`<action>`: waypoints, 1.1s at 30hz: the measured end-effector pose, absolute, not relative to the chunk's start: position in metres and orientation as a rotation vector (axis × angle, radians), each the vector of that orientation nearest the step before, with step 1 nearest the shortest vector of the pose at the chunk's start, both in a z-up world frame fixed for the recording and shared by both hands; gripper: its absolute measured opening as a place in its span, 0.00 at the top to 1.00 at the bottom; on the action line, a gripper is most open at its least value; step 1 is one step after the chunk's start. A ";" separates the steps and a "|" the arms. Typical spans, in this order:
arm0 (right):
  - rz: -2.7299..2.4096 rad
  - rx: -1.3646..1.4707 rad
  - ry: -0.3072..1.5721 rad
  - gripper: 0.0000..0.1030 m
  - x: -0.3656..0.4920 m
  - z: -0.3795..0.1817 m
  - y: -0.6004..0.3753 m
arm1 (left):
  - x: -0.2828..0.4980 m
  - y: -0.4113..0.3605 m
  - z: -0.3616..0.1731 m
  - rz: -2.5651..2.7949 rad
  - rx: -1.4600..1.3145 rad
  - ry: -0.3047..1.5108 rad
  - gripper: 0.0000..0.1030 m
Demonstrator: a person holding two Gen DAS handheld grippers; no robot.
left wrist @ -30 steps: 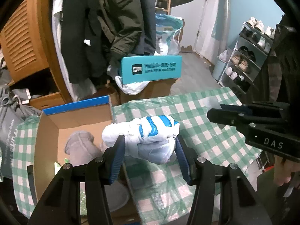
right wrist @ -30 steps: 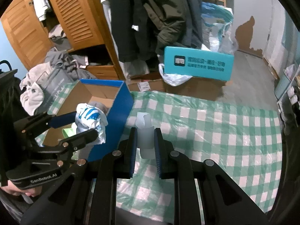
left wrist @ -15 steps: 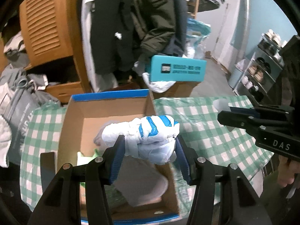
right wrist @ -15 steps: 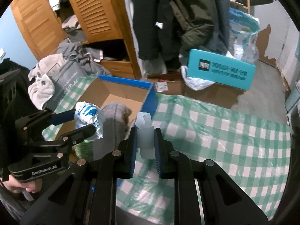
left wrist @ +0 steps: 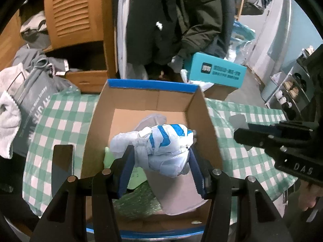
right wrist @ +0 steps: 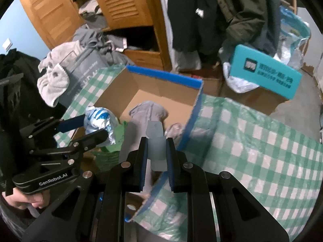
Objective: Organize soft objects
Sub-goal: 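Open the left tool over the shoebox while the right tool releases the plastic piece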
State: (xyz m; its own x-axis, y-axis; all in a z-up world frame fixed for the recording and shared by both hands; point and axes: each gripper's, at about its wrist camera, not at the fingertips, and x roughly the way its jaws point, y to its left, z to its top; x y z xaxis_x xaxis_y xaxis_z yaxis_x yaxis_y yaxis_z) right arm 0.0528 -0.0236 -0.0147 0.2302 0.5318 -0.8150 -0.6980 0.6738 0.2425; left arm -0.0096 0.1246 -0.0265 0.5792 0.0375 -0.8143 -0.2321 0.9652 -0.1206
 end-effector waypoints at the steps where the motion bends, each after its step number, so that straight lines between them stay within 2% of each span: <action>1: 0.857 -0.192 1.048 0.84 0.053 -0.019 -0.019 | -0.009 0.127 -0.029 0.165 -0.226 0.949 0.47; 10: 0.885 -0.222 1.091 0.82 0.058 -0.037 0.005 | -0.006 0.138 -0.048 0.219 -0.257 1.015 0.43; 13: 0.887 -0.225 1.101 0.79 0.061 -0.040 0.010 | -0.007 0.141 -0.051 0.233 -0.261 1.026 0.37; 17: 0.879 -0.216 1.099 0.58 0.064 -0.040 0.009 | -0.008 0.142 -0.050 0.246 -0.260 1.029 0.30; 19: 0.876 -0.213 1.098 0.53 0.064 -0.039 0.008 | -0.008 0.142 -0.048 0.251 -0.261 1.027 0.27; 24: 0.858 -0.206 1.086 0.52 0.064 -0.034 0.003 | -0.010 0.139 -0.041 0.251 -0.253 1.021 0.27; 26: 0.847 -0.205 1.075 0.49 0.063 -0.029 -0.001 | -0.011 0.137 -0.037 0.244 -0.248 1.014 0.27; 29: 0.830 -0.205 1.058 0.42 0.061 -0.021 -0.008 | -0.012 0.131 -0.027 0.231 -0.234 0.991 0.23; 33: 0.812 -0.206 1.028 0.40 0.056 -0.007 -0.018 | -0.013 0.123 -0.017 0.213 -0.222 0.967 0.16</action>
State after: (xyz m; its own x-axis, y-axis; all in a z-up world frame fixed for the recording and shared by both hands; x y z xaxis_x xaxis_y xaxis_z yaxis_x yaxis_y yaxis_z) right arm 0.0555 -0.0176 -0.0068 0.2609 0.5029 -0.8240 -0.6853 0.6977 0.2088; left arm -0.0129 0.1229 -0.0174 0.5506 0.0799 -0.8309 -0.2770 0.9565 -0.0916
